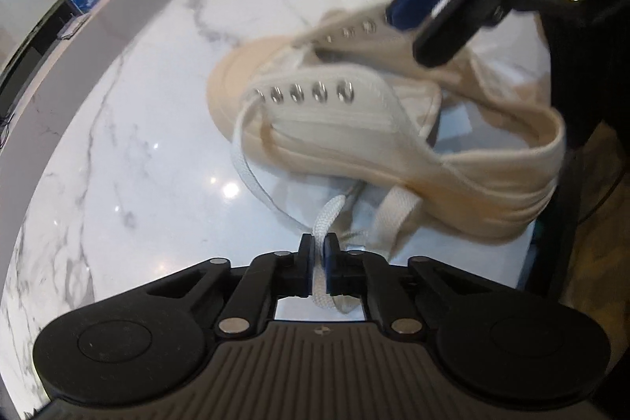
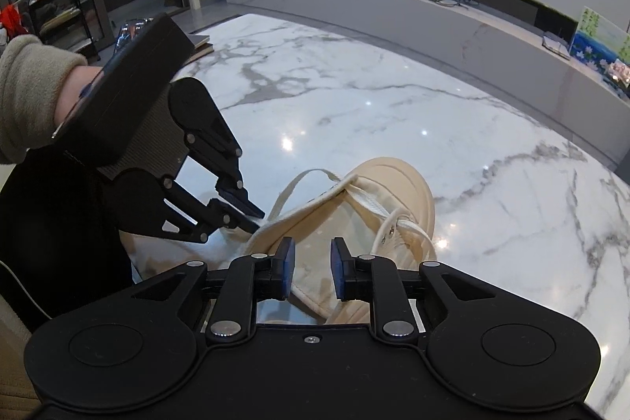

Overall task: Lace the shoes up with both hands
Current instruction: 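Grasp the lace with the left gripper while the right gripper holds its lace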

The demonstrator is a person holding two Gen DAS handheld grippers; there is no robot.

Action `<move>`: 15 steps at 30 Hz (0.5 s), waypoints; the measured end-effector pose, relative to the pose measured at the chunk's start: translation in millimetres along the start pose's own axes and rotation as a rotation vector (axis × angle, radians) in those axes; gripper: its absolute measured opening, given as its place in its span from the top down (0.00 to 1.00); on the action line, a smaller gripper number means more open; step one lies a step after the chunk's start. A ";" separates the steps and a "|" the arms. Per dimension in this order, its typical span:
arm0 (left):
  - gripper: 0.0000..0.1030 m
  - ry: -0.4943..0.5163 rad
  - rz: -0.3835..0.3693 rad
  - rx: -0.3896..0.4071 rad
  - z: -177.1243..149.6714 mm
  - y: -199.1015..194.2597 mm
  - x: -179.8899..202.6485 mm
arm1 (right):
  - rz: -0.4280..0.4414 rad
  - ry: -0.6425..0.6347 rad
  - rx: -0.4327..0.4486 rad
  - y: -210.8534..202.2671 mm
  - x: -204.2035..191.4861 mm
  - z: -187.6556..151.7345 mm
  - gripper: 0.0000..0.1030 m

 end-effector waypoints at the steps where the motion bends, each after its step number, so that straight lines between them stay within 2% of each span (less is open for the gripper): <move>1: 0.98 -0.003 0.012 0.007 0.9 -4.7 -1.1 | -0.002 -0.002 0.003 -0.9 0.2 0.5 0.82; 10: 0.98 -0.020 0.103 0.095 18.2 -55.0 -7.3 | -0.010 -0.009 0.036 -8.7 -3.0 5.0 0.81; 15: 0.98 -0.009 0.110 0.139 35.4 -69.0 -4.5 | 0.027 -0.074 0.041 -7.6 -18.0 9.7 0.81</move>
Point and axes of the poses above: each gripper's, at about its wrist camera, not at the fingertips, and y roughly the way its jaws point, x to its right, z to its top, the point moved 7 cm from there along y, roughly the way its jaws point, and after that the axes turned 12 degrees about z, right-handed, at the moved point
